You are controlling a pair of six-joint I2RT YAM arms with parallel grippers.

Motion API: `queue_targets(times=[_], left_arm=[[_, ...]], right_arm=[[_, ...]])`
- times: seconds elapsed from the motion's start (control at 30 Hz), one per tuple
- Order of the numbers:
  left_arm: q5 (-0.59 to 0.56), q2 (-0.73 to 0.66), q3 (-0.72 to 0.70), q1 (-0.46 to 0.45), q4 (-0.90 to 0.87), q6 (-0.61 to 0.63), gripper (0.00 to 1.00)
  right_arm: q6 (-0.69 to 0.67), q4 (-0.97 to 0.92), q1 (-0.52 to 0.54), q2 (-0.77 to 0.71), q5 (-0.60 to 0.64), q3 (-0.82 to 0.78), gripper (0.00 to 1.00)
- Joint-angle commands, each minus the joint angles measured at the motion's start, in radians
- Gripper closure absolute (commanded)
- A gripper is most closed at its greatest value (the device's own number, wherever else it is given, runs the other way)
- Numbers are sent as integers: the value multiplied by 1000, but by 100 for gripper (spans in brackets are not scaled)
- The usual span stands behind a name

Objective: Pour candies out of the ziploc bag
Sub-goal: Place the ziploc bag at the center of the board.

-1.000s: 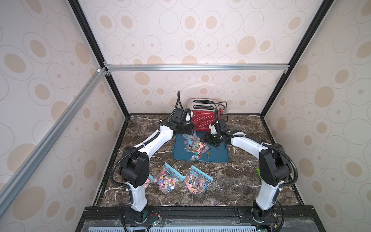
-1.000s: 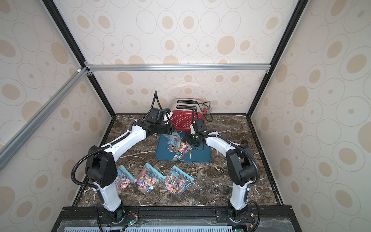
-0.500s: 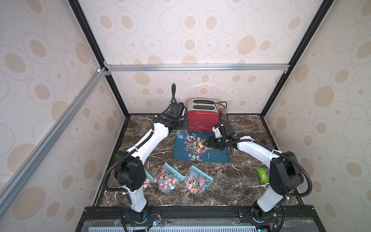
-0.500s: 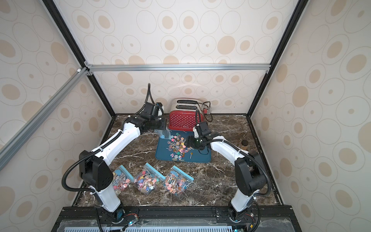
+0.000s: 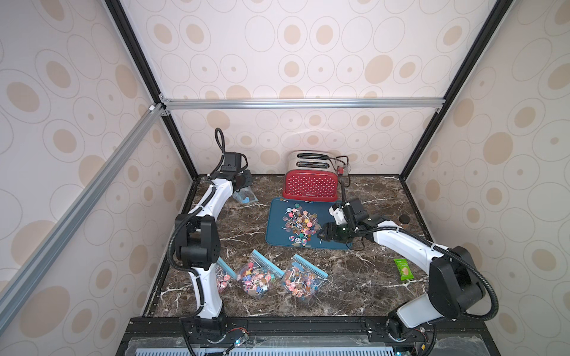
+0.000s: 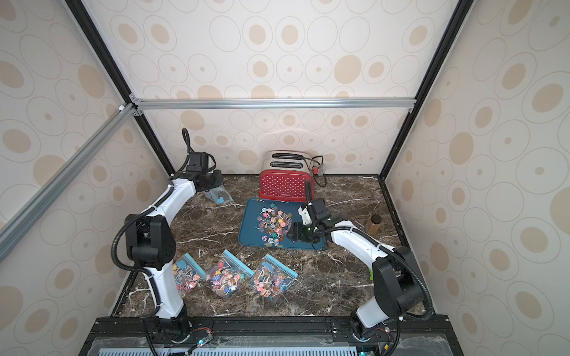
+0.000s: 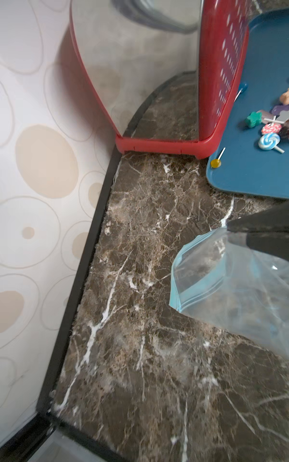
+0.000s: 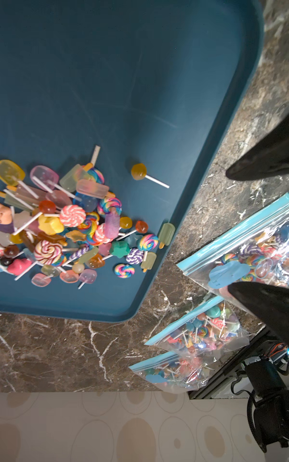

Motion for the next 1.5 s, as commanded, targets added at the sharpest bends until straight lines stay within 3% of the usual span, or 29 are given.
queue_targets(times=[0.0,0.23,0.33,0.37,0.57,0.7,0.83,1.03,1.1,1.23,1.33,1.47], left_arm=[[36,-37,-97,-18,127,-49,100],[-133,-249,-477,-17,211,-108,98],[-171,-320,-558,-19,188,-113,56],[-173,-332,-565,-19,165,-113,49],[-156,-391,-562,-32,35,-128,32],[-207,-474,-536,-81,-107,-133,28],[-217,-571,-538,-190,-316,-188,35],[-69,-668,-706,-507,-420,-348,89],[-42,-648,-746,-626,-419,-406,100],[-55,-549,-754,-835,-414,-502,100],[-31,-457,-742,-917,-374,-544,100],[-17,-360,-722,-956,-334,-573,100]], right_arm=[[-3,24,14,-8,-11,-17,34],[-18,25,27,25,-31,-16,34],[-26,21,42,36,-40,-9,33],[-30,15,50,42,-43,-6,33],[-65,-39,129,51,-26,1,34],[-68,-59,169,16,-25,-40,36],[-58,-89,187,-53,-9,-112,38],[-49,-165,186,-176,78,-189,44],[-38,-189,186,-194,113,-194,47],[-5,-197,185,-218,152,-210,50],[24,-183,187,-240,166,-226,50],[47,-178,185,-275,185,-246,51]])
